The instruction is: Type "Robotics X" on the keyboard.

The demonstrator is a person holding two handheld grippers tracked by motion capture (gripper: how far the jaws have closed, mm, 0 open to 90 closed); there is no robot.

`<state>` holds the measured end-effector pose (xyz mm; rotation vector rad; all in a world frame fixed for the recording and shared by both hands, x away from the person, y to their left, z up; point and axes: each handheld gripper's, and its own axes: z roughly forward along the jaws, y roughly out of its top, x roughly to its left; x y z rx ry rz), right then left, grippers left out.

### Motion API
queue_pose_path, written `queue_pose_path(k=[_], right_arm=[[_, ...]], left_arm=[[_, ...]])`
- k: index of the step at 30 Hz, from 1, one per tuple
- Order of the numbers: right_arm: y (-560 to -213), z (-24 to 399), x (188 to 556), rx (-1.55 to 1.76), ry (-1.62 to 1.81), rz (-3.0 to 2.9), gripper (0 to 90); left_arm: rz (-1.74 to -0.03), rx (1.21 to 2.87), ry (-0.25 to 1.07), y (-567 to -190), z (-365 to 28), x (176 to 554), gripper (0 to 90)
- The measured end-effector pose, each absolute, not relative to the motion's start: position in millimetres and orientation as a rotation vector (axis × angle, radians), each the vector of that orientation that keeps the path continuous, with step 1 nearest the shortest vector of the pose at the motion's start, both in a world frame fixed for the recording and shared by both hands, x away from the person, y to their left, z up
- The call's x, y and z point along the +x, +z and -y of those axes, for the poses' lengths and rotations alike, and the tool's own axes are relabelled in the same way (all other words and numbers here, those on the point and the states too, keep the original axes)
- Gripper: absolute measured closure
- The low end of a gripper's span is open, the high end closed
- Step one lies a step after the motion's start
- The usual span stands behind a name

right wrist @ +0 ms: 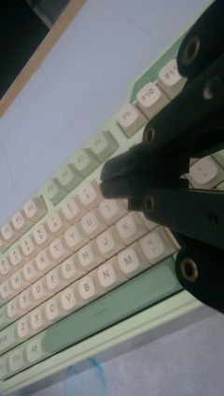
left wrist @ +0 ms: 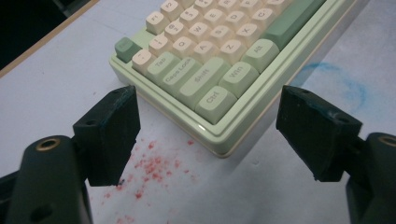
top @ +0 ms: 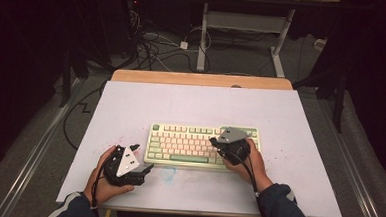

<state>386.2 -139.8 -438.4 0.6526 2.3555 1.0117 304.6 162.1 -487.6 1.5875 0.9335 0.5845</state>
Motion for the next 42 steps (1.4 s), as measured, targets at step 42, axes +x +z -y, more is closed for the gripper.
queue_pose_path(k=[42], right_arm=[[-439,133,391,0.692,1.032,-2.347,81.5]], left_arm=[[-0.931,1.671,0.558,-498,-160,300,20.4]])
